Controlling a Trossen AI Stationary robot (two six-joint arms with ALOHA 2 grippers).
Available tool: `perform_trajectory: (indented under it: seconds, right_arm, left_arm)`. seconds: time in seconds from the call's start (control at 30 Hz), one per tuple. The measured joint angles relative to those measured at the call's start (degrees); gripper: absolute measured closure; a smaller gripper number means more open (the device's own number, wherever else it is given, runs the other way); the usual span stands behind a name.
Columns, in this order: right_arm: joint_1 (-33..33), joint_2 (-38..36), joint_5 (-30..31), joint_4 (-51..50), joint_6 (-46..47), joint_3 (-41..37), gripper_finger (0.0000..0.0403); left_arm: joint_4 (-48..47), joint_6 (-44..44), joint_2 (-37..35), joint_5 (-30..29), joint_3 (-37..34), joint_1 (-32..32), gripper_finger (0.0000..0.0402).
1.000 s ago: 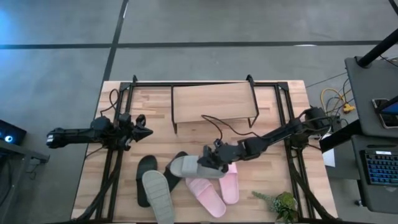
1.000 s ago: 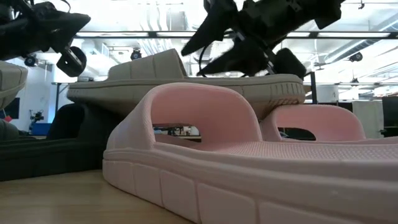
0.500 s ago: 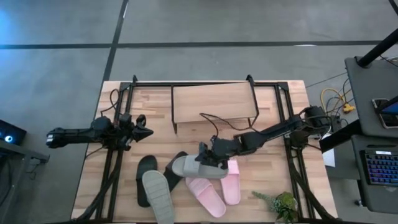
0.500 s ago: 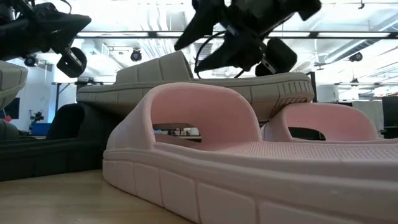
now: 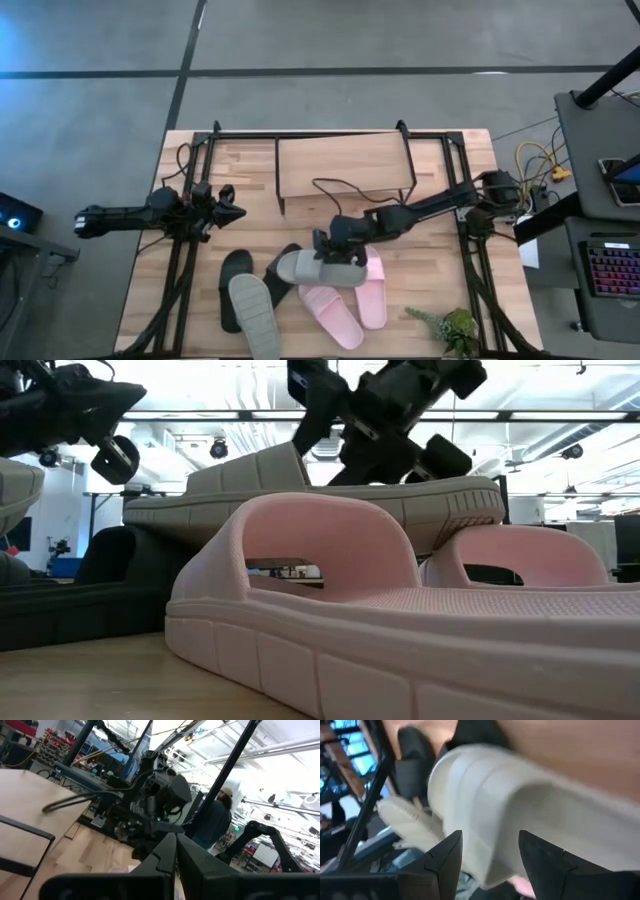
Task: Pick and place slides into the shelf
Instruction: Put the right gray slide on the shelf
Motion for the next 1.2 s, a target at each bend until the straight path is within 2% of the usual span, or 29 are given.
perform_trajectory:
  seconds: [0.13, 0.27, 0.37, 0.47, 0.57, 0.63, 0.7, 0.8, 0.9, 1.07, 1.2]
  right_arm:
    - [0.1, 3.5, -1.8, 0.4, -0.1, 2.7, 0.0216]
    - [0.0, 7.5, -0.5, 1.4, -2.4, 7.3, 0.0216]
    - [-0.4, 9.6, -0.5, 1.4, -4.7, 10.3, 0.0231]
    - [-0.5, 10.8, -0.5, 0.9, -5.8, 11.4, 0.0272]
    - [-0.4, 11.0, -0.1, 1.4, -5.8, 11.4, 0.033]
    - [-0.1, 10.7, 1.8, 1.0, -5.6, 10.9, 0.0369]
    - [0.3, 9.5, 4.7, -1.0, -5.5, 10.6, 0.0386]
    - [1.3, 5.7, 10.3, -8.4, -5.4, 10.7, 0.0388]
    - [3.1, 0.3, 19.0, -18.8, -3.0, 11.5, 0.0388]
    - [7.9, -8.3, 40.9, -31.9, 9.4, 12.1, 0.0389]
    - [8.3, -10.5, 60.3, -36.4, 21.1, 11.8, 0.0389]
  left_arm:
    - [-0.4, 0.0, 0.0, 0.0, 0.0, 0.0, 0.0402]
    - [-1.5, 0.0, 0.1, 0.0, 0.0, 0.0, 0.0402]
    - [-1.4, 0.0, 0.2, 0.0, 0.0, 0.0, 0.0402]
    - [-1.5, 0.0, 0.3, 0.0, 0.0, 0.0, 0.0402]
    - [-1.5, 0.0, 0.3, 0.0, 0.0, 0.0, 0.0402]
    - [-1.5, 0.0, 0.3, 0.0, 0.0, 0.0, 0.0402]
    - [-1.5, 0.0, 0.3, 0.0, 0.0, 0.0, 0.0402]
    - [-1.5, 0.0, 0.3, 0.0, 0.0, 0.0, 0.0402]
    - [-1.5, -0.1, 0.3, 0.0, 0.0, 0.0, 0.0402]
    - [-1.5, -6.0, 0.3, -0.1, 0.0, 0.0, 0.0402]
    - [-1.4, -5.8, 0.3, -0.2, 0.0, 0.0, 0.0402]
